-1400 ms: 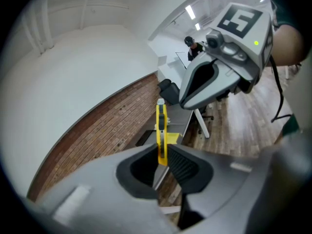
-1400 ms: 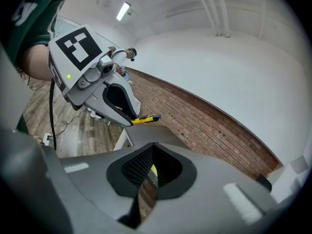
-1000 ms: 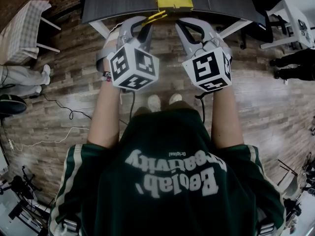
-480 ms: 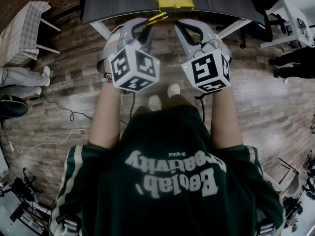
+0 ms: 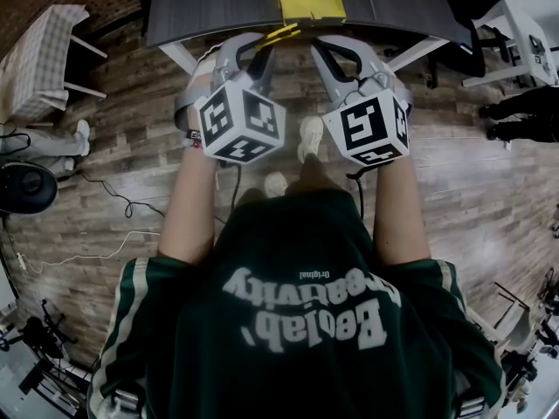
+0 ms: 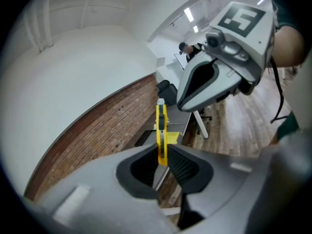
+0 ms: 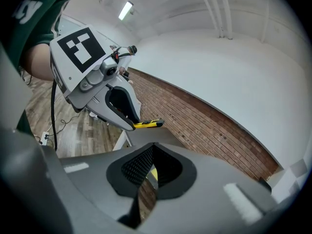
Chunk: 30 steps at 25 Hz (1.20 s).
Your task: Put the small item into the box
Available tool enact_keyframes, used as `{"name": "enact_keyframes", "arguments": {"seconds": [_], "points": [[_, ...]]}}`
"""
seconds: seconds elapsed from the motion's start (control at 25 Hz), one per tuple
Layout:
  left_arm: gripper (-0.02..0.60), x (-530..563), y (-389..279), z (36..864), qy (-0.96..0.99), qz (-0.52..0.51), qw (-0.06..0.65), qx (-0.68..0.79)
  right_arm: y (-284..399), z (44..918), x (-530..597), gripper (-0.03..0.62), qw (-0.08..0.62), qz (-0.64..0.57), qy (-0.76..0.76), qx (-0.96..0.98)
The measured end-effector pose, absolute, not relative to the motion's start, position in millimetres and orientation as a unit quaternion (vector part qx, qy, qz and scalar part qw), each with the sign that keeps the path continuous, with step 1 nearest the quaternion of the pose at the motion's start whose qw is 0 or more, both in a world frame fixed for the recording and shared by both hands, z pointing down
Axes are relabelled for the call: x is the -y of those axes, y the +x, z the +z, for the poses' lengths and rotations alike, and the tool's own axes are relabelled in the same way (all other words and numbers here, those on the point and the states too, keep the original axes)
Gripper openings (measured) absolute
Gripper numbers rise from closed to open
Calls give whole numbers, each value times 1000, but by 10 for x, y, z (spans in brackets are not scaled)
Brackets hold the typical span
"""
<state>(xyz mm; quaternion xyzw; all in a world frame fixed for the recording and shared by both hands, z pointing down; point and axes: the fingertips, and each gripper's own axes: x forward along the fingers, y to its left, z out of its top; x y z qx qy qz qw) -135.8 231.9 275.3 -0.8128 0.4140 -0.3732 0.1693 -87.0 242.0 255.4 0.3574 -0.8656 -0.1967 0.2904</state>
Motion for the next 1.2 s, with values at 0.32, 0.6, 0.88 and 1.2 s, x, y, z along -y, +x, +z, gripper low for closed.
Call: {"name": "enact_keyframes", "arguments": {"seconds": [0.32,0.6,0.88,1.2], "points": [[58,-1951,-1296,2785,-811,-378,167,-414,-813,2570,-2035,6,288,-196,355,868],[58,-1485,-1236,2790,-807,-383,166,-418,-727,2582,-1565,6,288,-196,349,870],[58,-1024,-1099,2815,-803,-390,161,-421,-595,2609,-1082,6,287,-195,340,874],[58,-563,-946,2853,-796,-399,153,-428,-409,2643,-595,6,283,-191,331,880]]}}
